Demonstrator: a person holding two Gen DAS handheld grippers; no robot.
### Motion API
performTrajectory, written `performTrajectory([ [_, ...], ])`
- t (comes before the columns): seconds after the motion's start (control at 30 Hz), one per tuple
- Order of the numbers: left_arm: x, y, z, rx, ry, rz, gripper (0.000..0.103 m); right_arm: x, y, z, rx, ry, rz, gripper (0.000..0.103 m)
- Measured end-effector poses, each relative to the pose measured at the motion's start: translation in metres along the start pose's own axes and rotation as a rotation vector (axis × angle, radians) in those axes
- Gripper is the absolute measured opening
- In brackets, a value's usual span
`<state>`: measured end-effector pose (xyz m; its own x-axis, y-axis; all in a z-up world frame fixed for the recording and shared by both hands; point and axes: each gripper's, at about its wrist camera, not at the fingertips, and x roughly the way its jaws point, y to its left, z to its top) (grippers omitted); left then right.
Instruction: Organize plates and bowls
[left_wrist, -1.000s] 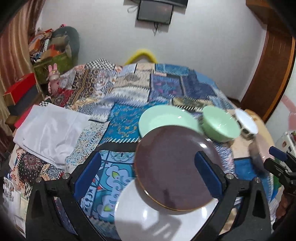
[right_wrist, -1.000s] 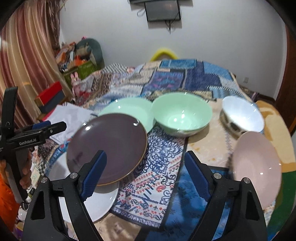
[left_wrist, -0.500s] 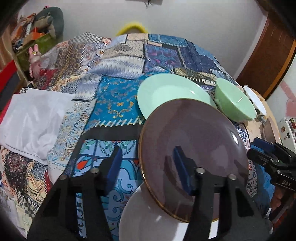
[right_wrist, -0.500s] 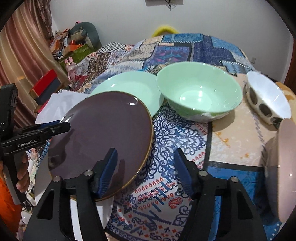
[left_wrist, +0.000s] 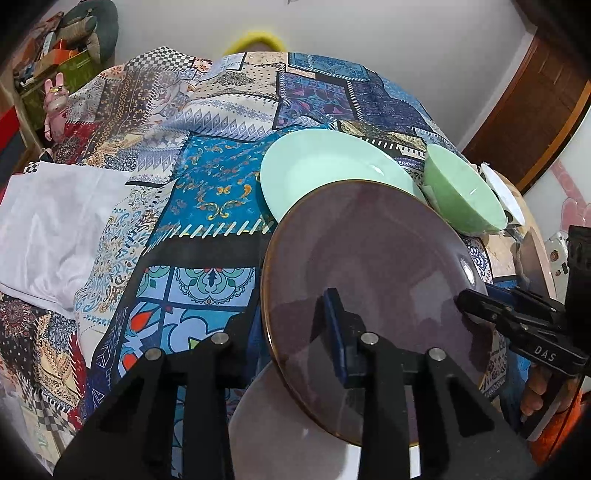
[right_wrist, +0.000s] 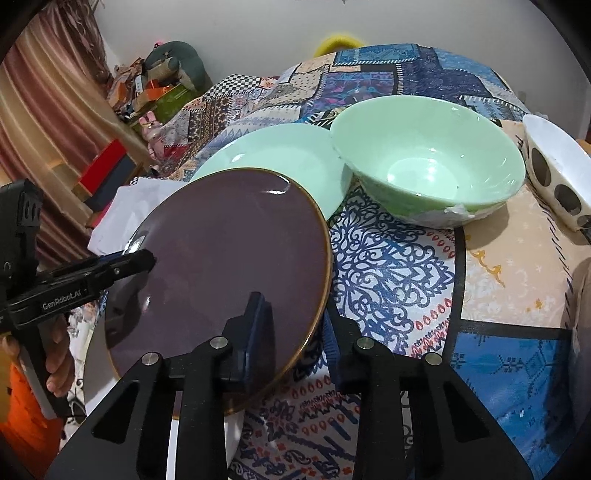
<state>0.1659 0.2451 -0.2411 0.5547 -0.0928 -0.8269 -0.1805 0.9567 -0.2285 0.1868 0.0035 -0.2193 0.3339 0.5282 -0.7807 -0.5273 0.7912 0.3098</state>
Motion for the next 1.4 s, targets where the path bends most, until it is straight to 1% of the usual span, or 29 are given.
performTrajectory([
  [0.17, -0.002, -0.002, 0.0, -0.012, 0.004, 0.011, 0.03, -0.004, -0.003, -0.002, 0.014, 0.001, 0.004, 0.027],
  [0.3, -0.004, -0.004, -0.001, -0.03, 0.008, -0.001, 0.03, -0.01, -0.007, -0.006, 0.022, -0.007, 0.009, 0.026],
  [0.53, -0.014, -0.016, -0.005, -0.024, -0.013, -0.006, 0.03, -0.029, -0.012, -0.01, 0.022, -0.044, 0.002, 0.026],
  [0.67, -0.023, -0.029, -0.009, -0.006, -0.028, -0.005, 0.03, -0.045, -0.014, -0.013, 0.023, -0.067, -0.01, 0.026],
  [0.87, -0.04, -0.049, -0.014, 0.01, -0.041, -0.026, 0.03, -0.068, -0.019, -0.022, 0.028, -0.092, -0.023, 0.026],
  [1.17, -0.062, -0.088, -0.031, 0.058, -0.042, -0.04, 0.03, -0.102, -0.031, -0.039, 0.039, -0.125, -0.044, 0.026],
  [1.4, -0.075, -0.115, -0.046, 0.077, -0.038, -0.048, 0.03, -0.12, -0.043, -0.055, 0.044, -0.141, -0.055, 0.026],
])
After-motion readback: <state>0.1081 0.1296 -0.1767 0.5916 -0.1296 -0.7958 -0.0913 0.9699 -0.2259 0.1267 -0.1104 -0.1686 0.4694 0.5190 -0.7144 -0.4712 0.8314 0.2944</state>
